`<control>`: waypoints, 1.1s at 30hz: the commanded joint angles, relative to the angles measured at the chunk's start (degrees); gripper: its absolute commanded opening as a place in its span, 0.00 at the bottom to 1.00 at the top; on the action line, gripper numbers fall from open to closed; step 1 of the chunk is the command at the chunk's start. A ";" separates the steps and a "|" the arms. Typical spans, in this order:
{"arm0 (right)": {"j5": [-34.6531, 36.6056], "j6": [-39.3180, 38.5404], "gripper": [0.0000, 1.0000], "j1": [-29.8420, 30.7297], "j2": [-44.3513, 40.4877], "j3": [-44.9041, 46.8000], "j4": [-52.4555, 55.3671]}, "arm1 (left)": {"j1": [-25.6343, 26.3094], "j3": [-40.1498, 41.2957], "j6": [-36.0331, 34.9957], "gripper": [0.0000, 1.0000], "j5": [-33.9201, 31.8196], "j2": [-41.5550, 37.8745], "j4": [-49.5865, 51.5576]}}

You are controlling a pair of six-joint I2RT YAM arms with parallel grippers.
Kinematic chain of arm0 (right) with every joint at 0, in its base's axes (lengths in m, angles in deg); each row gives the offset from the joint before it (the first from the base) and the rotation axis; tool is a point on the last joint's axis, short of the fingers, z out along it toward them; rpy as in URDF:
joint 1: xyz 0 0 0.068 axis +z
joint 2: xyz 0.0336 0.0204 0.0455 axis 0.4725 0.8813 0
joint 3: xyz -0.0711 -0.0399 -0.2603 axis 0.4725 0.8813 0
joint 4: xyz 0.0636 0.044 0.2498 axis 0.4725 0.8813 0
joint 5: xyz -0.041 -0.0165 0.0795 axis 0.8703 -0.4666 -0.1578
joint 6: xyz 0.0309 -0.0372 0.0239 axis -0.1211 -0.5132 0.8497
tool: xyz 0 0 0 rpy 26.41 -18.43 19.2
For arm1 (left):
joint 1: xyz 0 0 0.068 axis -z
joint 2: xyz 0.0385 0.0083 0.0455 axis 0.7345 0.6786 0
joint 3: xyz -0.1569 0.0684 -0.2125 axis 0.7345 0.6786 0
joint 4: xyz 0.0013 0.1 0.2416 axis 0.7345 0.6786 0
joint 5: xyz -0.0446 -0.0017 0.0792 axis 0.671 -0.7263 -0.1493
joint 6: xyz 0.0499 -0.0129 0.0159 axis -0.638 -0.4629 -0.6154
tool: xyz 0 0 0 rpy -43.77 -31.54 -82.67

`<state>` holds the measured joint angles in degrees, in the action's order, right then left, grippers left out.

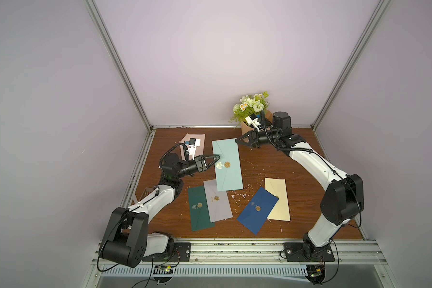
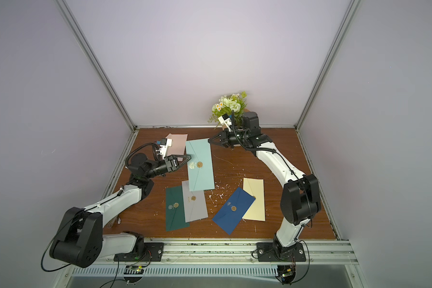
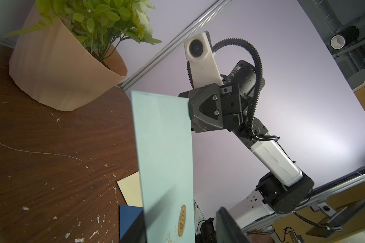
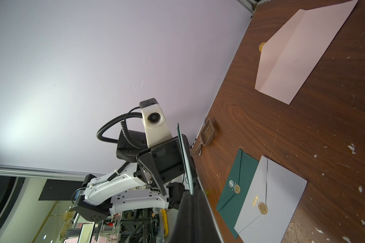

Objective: Open the envelope
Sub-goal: Pick up the envelope from the envelope.

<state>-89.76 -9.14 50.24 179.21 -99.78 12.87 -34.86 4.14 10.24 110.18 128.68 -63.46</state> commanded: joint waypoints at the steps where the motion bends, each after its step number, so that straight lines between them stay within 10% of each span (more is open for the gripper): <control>1: -2.42 2.22 0.00 -0.05 -2.01 0.80 -4.70 | 0.14 0.22 1.00 0.43 1.77 0.80 -3.36; 13: -4.23 7.28 0.00 0.13 -2.09 3.22 -11.66 | 0.16 -0.99 0.90 0.01 2.89 1.72 -3.41; 18: -4.45 7.30 0.00 0.11 -1.96 2.89 -11.83 | 0.15 -1.03 1.07 0.00 2.85 1.73 -3.53; 24: -4.15 6.14 0.45 0.02 -2.14 2.45 -12.30 | 0.12 -2.40 1.77 0.00 3.46 1.51 -3.46; 33: -6.67 13.13 0.62 -0.54 -3.90 7.04 -29.97 | 0.05 -7.12 4.04 0.00 3.64 1.31 -3.80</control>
<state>-93.61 -0.11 50.06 178.99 -94.36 -5.31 -34.86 -0.32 12.45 112.78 130.25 -64.51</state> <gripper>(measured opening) 0.621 0.049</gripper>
